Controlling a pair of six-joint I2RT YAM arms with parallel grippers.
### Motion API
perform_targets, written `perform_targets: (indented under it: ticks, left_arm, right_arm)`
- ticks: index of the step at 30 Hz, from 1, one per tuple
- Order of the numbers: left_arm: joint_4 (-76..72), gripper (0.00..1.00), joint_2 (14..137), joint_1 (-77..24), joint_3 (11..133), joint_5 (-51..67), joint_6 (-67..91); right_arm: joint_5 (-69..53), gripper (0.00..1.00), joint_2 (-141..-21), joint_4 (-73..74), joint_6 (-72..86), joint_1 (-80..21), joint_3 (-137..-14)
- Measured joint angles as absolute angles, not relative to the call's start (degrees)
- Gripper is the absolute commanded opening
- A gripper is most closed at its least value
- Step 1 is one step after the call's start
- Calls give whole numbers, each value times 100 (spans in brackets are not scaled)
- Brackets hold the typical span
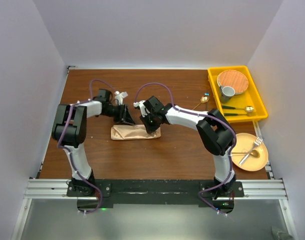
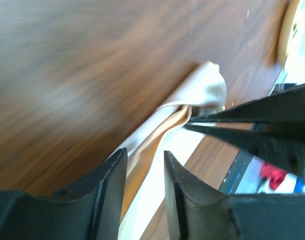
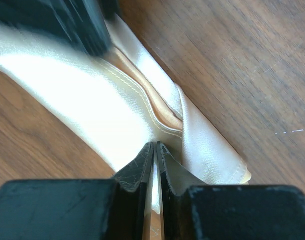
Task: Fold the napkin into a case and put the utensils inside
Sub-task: Stuff the top corner of the smaller-rectangle-folded napkin into the folded napkin.
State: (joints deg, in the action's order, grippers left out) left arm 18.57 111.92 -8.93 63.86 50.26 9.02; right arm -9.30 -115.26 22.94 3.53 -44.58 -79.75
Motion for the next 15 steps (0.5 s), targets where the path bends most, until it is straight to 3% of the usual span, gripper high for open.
perform_targets:
  ticks: [4, 9, 15]
  left_arm:
    - [1719, 36, 10794, -211, 6228, 5155, 991]
    - [1533, 9, 10191, -69, 5953, 5599, 987]
    - [1562, 0, 10027, -545, 5315, 5811, 947]
  right_arm:
    - [-941, 11, -11526, 2270, 353, -4458, -7961]
    - [-958, 11, -11526, 2263, 351, -4458, -7961]
    - [-972, 6, -11526, 2263, 349, -4458, -7961]
